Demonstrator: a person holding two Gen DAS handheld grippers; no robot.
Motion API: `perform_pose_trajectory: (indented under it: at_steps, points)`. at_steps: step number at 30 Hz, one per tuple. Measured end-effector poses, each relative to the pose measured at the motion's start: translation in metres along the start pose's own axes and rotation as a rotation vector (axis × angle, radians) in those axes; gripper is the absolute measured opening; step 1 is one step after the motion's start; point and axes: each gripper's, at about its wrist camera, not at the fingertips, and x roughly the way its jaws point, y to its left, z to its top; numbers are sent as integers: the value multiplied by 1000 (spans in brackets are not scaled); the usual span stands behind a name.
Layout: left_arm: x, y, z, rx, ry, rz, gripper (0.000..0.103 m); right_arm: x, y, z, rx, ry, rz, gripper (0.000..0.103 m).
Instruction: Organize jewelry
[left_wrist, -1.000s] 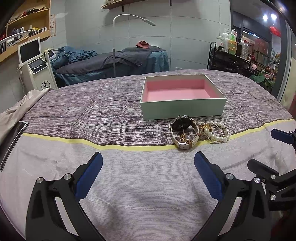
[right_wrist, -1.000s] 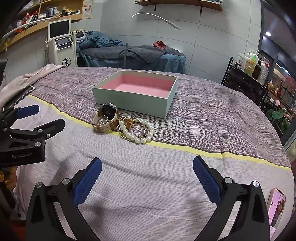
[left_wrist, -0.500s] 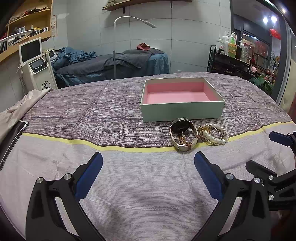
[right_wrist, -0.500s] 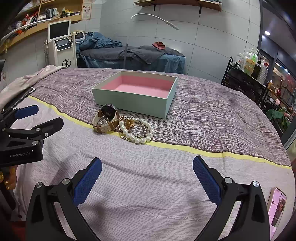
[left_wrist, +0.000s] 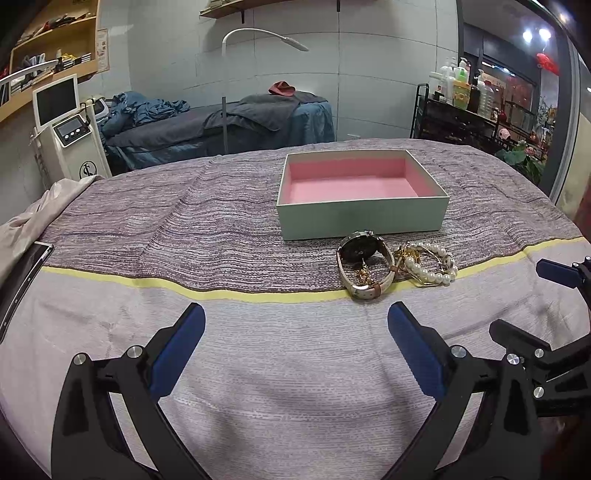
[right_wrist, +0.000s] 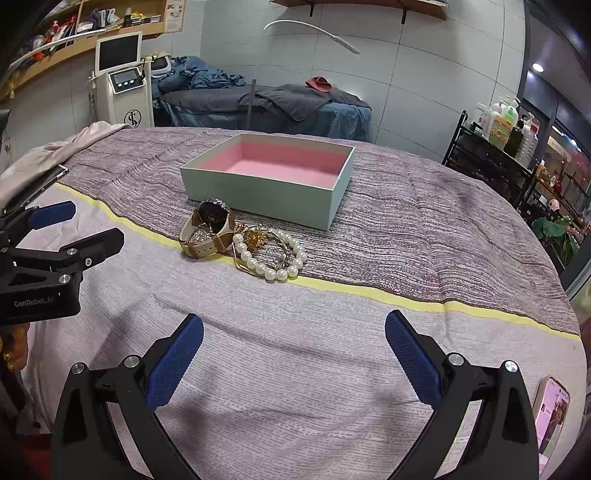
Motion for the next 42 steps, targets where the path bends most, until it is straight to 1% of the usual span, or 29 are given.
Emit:
perform_pose_trajectory:
  at_steps: [5,8,10,12,14,15,16,17,18,19,20,22,23,24,25,26,28,31,34,36,37,38,40,42]
  points:
    - [16,4,11,9,50,-45,98,14,-8,5,-9,57,39,96]
    - [27,-2,18,40,88,-96,98,23,-12,11,-12,73,74,96]
    - [38,-7,21,61,126,-127,98,28,-13,15,-21,80,98,94]
    - [48,-11,20,79,147,-139,98,36,-14,20,-33,97,120,87]
    - [57,-9,22,77,167,-144,95,45,-16,25,-35,114,149,75]
    - [61,-5,23,62,172,-158,89,48,-19,27,-26,122,161,73]
    - [64,0,25,41,175,-178,81,51,-22,29,-11,130,176,68]
    - [66,5,27,16,180,-198,78,53,-27,31,11,136,198,64]
    - [69,9,30,-4,183,-210,73,55,-31,33,35,140,221,63]
    - [71,12,33,-18,186,-216,67,57,-35,35,59,144,241,58]
    - [73,13,37,-23,188,-224,63,59,-38,38,79,147,256,54]
    - [79,9,43,-7,196,-231,53,62,-42,44,88,144,255,50]
    - [81,6,45,6,205,-234,50,63,-42,48,83,142,245,47]
    - [86,2,47,19,217,-239,44,65,-43,51,78,145,238,45]
    - [90,-2,48,27,233,-245,39,68,-42,53,72,151,235,40]
    - [94,-5,48,33,248,-251,37,72,-41,55,67,158,235,34]
    - [103,-11,48,46,272,-254,30,78,-41,57,62,172,241,27]
    - [114,-14,47,46,300,-256,28,85,-40,59,49,185,232,20]
    - [120,-14,46,30,312,-258,27,89,-41,61,53,193,235,18]
    - [122,-13,47,30,313,-258,27,88,-42,62,52,189,230,17]
    - [124,-14,47,33,314,-254,25,90,-41,63,47,193,215,17]
    - [126,-15,48,37,314,-247,24,92,-40,63,38,205,206,17]
    - [128,-17,48,46,311,-237,21,97,-35,63,20,230,217,17]
    - [128,-19,48,58,306,-228,18,99,-27,63,-12,242,191,17]
